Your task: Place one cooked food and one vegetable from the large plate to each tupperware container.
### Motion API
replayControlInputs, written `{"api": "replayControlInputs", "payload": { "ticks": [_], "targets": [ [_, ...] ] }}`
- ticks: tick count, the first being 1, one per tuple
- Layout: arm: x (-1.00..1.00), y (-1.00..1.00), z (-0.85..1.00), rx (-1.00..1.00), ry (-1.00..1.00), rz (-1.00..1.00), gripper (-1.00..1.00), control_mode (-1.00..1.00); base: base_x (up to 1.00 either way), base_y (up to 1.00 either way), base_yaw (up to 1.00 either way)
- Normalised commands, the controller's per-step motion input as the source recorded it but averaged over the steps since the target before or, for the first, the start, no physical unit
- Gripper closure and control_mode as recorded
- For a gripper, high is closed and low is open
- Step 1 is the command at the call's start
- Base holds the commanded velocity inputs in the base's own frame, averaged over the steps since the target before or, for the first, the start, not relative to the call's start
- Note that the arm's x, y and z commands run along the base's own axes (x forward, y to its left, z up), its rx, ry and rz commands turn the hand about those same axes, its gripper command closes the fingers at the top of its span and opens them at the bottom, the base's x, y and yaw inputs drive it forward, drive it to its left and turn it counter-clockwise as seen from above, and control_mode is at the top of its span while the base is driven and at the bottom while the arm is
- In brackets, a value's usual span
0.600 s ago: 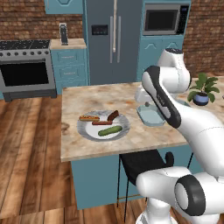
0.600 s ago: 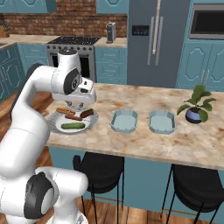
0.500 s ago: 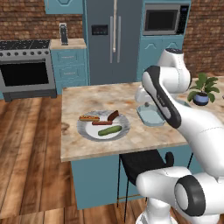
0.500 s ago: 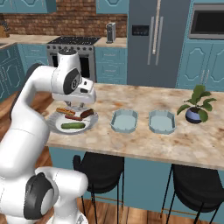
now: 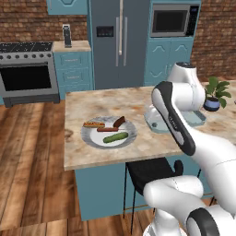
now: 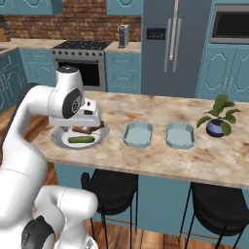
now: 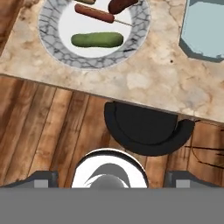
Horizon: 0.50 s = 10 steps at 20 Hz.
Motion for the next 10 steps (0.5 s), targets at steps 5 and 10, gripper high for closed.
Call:
{"api": "replayControlInputs", "payload": {
  "ticks": [5,10],
  "targets": [
    [0.19,0.26,-0.32,-0.05,0.04,0.53,-1.0,-1.0,0.0,0.0,0.0],
    [0.54,0.13,0.0,-0.18,0.07,0.58,-1.0,-1.0,0.0,0.0,0.0]
  ]
}}
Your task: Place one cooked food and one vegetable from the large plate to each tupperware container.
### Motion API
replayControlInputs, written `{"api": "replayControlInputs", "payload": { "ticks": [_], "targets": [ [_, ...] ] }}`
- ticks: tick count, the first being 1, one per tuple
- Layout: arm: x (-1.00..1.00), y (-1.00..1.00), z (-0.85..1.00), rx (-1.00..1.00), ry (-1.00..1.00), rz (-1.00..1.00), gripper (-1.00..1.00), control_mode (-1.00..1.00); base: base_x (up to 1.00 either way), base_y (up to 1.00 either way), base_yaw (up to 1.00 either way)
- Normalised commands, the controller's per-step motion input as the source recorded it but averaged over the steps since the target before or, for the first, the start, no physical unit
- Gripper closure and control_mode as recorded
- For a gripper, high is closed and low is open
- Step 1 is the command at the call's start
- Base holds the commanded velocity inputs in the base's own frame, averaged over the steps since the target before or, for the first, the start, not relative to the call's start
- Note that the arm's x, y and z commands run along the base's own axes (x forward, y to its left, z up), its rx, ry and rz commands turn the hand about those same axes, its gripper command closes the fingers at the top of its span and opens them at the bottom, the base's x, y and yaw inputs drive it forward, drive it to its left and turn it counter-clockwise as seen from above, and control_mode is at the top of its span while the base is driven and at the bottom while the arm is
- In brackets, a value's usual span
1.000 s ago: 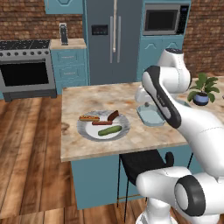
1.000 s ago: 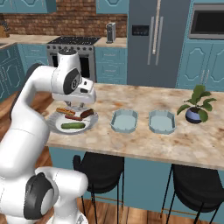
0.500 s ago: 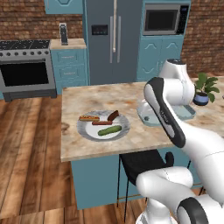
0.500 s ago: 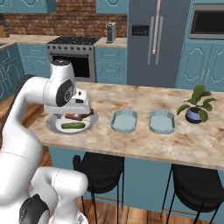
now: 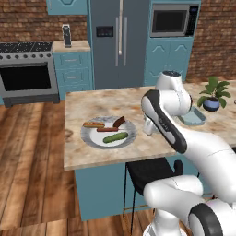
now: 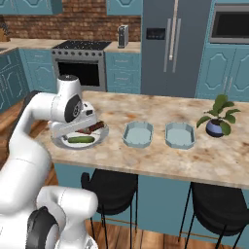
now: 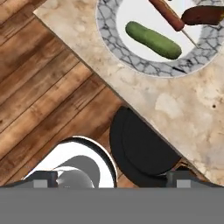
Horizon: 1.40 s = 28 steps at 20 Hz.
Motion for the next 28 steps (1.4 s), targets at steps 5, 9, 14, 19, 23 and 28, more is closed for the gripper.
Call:
{"api": "replayControlInputs", "payload": {
  "ticks": [5,9,14,19,23,28],
  "targets": [
    [0.66,0.24,0.0,-0.28,0.01,0.54,-1.0,-1.0,0.0,0.0,0.0],
    [0.55,0.36,-0.24,-0.06,0.0,0.49,-1.0,-1.0,0.0,0.0,0.0],
    [0.26,0.23,-0.7,0.14,0.03,0.44,-1.0,-1.0,0.0,0.0,0.0],
    [0.25,0.3,-0.74,0.09,0.06,0.4,-1.0,-1.0,0.0,0.0,0.0],
    [0.47,0.0,-0.12,0.12,0.05,0.42,-1.0,-1.0,0.0,0.0,0.0],
    [0.5,0.03,-0.2,0.04,0.05,0.23,-1.0,-1.0,0.0,0.0,0.0]
  ]
}}
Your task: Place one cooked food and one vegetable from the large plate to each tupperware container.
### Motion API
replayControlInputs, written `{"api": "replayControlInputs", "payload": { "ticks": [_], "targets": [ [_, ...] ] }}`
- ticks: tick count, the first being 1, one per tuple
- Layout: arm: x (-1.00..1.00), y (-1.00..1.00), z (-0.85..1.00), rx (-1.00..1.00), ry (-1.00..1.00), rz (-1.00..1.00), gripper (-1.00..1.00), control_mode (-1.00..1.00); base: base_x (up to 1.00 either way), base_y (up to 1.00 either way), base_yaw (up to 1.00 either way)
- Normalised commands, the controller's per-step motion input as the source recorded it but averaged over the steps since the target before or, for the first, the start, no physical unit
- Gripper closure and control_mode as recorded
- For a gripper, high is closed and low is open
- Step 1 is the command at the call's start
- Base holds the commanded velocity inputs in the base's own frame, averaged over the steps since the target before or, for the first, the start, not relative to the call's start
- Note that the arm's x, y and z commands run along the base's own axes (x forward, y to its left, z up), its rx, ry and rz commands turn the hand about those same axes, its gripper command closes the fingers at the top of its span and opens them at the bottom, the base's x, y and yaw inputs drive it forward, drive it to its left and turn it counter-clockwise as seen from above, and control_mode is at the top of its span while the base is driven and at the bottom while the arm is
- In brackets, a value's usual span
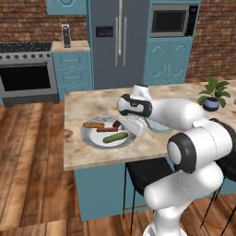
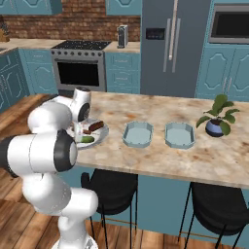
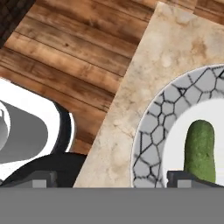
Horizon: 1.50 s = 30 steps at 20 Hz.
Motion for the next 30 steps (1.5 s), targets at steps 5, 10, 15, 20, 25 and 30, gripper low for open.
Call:
{"api": "replayControlInputs", "payload": {
  "ticks": [5,10,15,20,25,30],
  "targets": [
    [0.54,0.24,-0.39,0.0,0.0,0.06,-1.0,-1.0,0.0,0.0,0.0],
    [0.44,0.33,-0.38,0.0,0.0,0.0,-1.0,-1.0,0.0,0.0,0.0],
    [0.46,0.17,-0.36,0.0,0.0,0.0,-1.0,-1.0,0.0,0.0,0.0],
    [0.48,-0.01,-0.37,0.0,0.0,0.02,-1.0,-1.0,0.0,0.0,0.0],
    [0.46,0.0,-0.39,0.0,0.0,0.02,-1.0,-1.0,0.0,0.0,0.0],
    [0.06,0.0,-0.44,0.0,0.02,0.01,1.0,-1.0,0.0,0.0,0.0]
  ]
}}
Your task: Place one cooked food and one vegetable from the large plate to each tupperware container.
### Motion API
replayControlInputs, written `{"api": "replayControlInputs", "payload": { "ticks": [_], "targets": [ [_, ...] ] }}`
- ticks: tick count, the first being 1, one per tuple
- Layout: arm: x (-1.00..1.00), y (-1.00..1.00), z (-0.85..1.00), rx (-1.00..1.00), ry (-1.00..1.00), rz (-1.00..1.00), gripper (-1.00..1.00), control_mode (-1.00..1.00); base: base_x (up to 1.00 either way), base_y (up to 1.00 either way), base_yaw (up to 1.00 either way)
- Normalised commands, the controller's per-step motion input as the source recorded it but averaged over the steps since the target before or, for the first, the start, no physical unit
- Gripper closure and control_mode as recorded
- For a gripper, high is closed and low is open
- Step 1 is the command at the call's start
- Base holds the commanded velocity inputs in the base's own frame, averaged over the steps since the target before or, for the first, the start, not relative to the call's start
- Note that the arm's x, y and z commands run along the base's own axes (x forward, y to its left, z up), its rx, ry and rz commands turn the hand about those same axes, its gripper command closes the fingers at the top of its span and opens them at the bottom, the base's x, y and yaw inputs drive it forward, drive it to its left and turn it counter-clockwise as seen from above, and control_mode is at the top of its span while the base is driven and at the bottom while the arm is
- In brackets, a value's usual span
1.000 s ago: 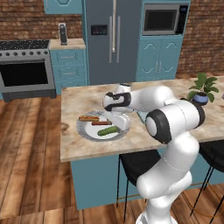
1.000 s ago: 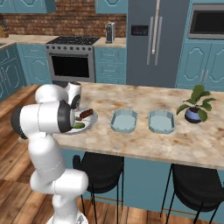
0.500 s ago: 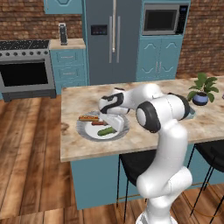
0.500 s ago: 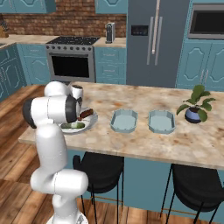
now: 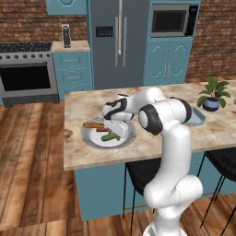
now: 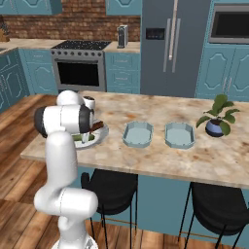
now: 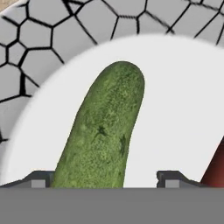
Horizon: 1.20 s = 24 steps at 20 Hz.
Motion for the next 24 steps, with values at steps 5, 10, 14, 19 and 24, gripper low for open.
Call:
{"api": "replayControlInputs", "payload": {
  "ticks": [5,10,14,19,24],
  "targets": [
    [-0.41,-0.05,-0.08,0.0,0.0,0.01,1.0,-1.0,0.0,0.0,0.0],
    [-0.55,-0.04,0.04,-0.01,0.0,0.0,1.0,-1.0,0.0,0.0,0.0],
    [-0.64,-0.11,0.77,-0.01,-0.07,-0.02,1.0,-1.0,0.0,0.0,0.0],
    [-0.39,-0.44,0.95,-0.06,-0.03,-0.29,1.0,-1.0,0.0,0.0,0.0],
    [0.0,-0.57,0.64,-0.08,0.03,-0.52,1.0,-1.0,0.0,0.0,0.0]
  ]
}}
